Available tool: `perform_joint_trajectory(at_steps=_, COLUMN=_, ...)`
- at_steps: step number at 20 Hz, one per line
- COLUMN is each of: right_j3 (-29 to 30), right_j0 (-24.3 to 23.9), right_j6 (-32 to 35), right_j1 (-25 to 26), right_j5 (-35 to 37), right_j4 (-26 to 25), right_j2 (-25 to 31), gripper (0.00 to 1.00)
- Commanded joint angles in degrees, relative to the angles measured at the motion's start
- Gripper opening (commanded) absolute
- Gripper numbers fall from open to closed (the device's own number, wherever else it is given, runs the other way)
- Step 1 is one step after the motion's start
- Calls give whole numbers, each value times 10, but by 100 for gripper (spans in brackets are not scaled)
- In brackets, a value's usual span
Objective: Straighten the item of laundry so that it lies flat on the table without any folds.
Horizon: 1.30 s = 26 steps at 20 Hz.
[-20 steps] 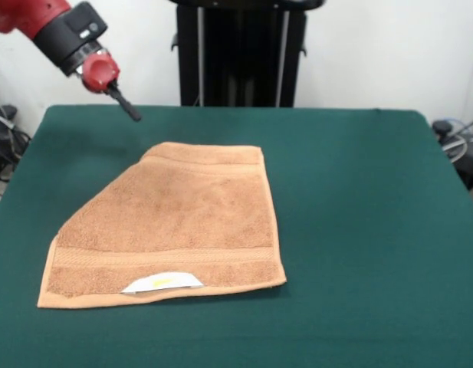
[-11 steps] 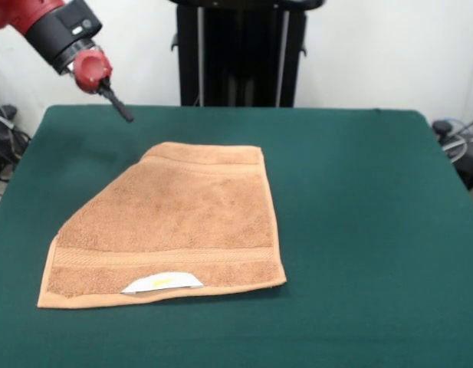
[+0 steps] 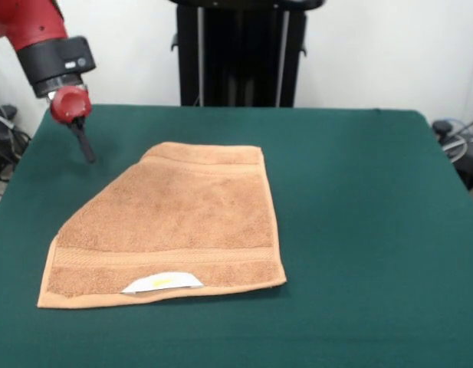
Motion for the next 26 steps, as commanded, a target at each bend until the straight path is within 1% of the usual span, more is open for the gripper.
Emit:
perform_joint_trajectory(at_steps=1, right_j3=9, right_j0=-10, right_j6=-107, right_j1=4, right_j5=44, right_j4=34, right_j2=95, gripper=0)
perform_joint_trajectory(at_steps=3, right_j3=14, right_j0=-21, right_j6=-91, right_j1=-7, right_j5=30, right_j4=18, right_j2=93, gripper=0)
perform_joint_trajectory(at_steps=4, right_j3=9, right_j0=-27, right_j6=-66, right_j1=-11, right_j5=13, right_j4=-2, right_j2=91, gripper=0)
perform_joint_trajectory(at_steps=5, right_j3=6, right_j0=-31, right_j6=-55, right_j1=-15, right_j5=0, right_j4=-17, right_j2=86, gripper=0)
perform_joint_trajectory(at_steps=7, right_j3=6, right_j0=-36, right_j6=-22, right_j1=-31, right_j5=-31, right_j4=-49, right_j2=73, gripper=0)
perform_joint_trajectory(at_steps=9, right_j3=10, right_j0=-36, right_j6=24, right_j1=-52, right_j5=-71, right_j4=-91, right_j2=56, gripper=0)
perform_joint_trajectory(at_steps=11, right_j3=25, right_j0=-36, right_j6=38, right_j1=-72, right_j5=-101, right_j4=-120, right_j2=46, gripper=0)
perform_joint_trajectory(at_steps=13, right_j3=45, right_j0=-30, right_j6=49, right_j1=-90, right_j5=-115, right_j4=-139, right_j2=40, gripper=0)
perform_joint_trajectory(at_steps=16, right_j3=63, right_j0=-28, right_j6=60, right_j1=-119, right_j5=-129, right_j4=-154, right_j2=37, gripper=0)
perform_joint_trajectory(at_steps=19, right_j3=68, right_j0=-23, right_j6=66, right_j1=-129, right_j5=-135, right_j4=-163, right_j2=41, gripper=0)
perform_joint_trajectory(at_steps=22, right_j3=84, right_j0=-25, right_j6=49, right_j1=-140, right_j5=-136, right_j4=-152, right_j2=62, gripper=0)
perform_joint_trajectory(at_steps=26, right_j3=94, right_j0=-35, right_j6=24, right_j1=-127, right_j5=-120, right_j4=-117, right_j2=112, gripper=0)
